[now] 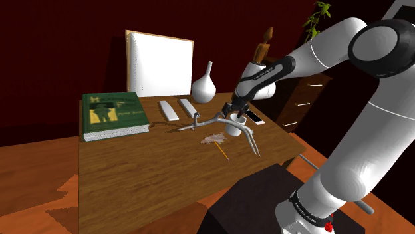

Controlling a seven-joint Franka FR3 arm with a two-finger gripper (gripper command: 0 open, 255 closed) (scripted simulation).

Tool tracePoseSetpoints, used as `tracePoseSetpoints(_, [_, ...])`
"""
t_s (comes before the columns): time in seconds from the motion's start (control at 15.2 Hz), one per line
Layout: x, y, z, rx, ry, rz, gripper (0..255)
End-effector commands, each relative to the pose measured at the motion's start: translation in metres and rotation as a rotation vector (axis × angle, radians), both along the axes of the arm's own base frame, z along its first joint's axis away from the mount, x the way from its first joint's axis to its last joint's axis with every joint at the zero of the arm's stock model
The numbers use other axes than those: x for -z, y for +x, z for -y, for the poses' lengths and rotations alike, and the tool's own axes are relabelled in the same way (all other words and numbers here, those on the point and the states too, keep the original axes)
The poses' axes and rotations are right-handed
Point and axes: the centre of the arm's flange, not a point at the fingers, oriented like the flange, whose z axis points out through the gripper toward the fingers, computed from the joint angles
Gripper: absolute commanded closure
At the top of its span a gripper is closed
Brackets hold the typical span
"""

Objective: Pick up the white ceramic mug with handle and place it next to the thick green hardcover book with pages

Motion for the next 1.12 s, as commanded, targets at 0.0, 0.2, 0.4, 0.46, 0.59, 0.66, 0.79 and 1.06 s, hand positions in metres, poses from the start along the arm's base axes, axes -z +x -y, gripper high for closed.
tracePoseSetpoints(0.0, [0.015, 0.0, 0.0, -0.001, 0.002, -0.011, 0])
tracePoseSetpoints(0.2, [0.031, 0.002, 0.001, -0.001, 0.002, -0.011, 0])
tracePoseSetpoints(0.4, [0.034, 0.002, 0.002, -0.001, 0.002, -0.011, 0])
tracePoseSetpoints(0.46, [0.034, 0.002, 0.002, -0.001, 0.002, -0.011, 0])
tracePoseSetpoints(0.59, [0.034, 0.002, 0.002, -0.001, 0.002, -0.011, 0])
tracePoseSetpoints(0.66, [0.034, 0.002, 0.002, -0.001, 0.002, -0.011, 0])
tracePoseSetpoints(0.79, [0.034, 0.0, 0.003, -0.001, 0.002, -0.011, 255])
tracePoseSetpoints(1.06, [0.033, 0.001, 0.005, -0.001, 0.003, -0.011, 255])
